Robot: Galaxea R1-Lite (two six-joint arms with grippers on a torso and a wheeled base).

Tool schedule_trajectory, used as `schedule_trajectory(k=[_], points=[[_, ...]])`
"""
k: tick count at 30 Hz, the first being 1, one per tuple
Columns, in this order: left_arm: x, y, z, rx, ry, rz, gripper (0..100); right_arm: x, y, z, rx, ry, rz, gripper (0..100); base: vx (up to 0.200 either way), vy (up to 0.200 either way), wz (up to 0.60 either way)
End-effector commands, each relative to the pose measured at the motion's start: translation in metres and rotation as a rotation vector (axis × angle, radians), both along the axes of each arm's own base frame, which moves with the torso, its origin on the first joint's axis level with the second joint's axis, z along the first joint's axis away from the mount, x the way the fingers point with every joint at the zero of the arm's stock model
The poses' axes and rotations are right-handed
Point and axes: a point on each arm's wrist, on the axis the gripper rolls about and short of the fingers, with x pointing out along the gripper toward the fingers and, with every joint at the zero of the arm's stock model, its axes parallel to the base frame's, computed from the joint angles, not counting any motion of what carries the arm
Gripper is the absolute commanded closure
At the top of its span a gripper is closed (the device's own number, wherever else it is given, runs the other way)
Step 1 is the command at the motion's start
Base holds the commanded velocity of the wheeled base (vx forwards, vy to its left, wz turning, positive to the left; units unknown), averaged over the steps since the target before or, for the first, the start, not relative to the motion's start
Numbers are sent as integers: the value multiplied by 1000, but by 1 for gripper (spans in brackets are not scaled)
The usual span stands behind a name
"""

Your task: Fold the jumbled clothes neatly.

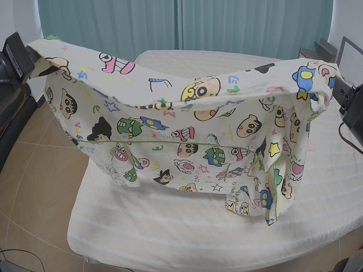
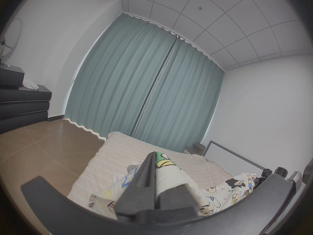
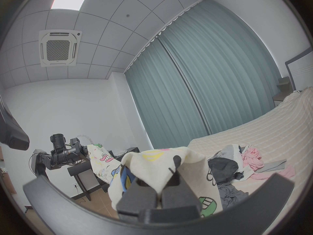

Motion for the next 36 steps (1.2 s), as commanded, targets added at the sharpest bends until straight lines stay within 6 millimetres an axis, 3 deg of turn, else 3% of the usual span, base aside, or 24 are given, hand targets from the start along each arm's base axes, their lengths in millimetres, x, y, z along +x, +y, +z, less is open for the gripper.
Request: schedule_trajectory(k=[1,14,36], points=[[1,-1,-1,1,5,0,100,0,-2,1,2,-3,-6,100,0,-200,0],[0,-1,2,0,-4,-5,100,-6,-18,13,29,-49,-44,100,0,-200,0],[3,-6,3,-12,-25,-16,100,-10,-21,16,24,-52,-31,100,0,-200,0]])
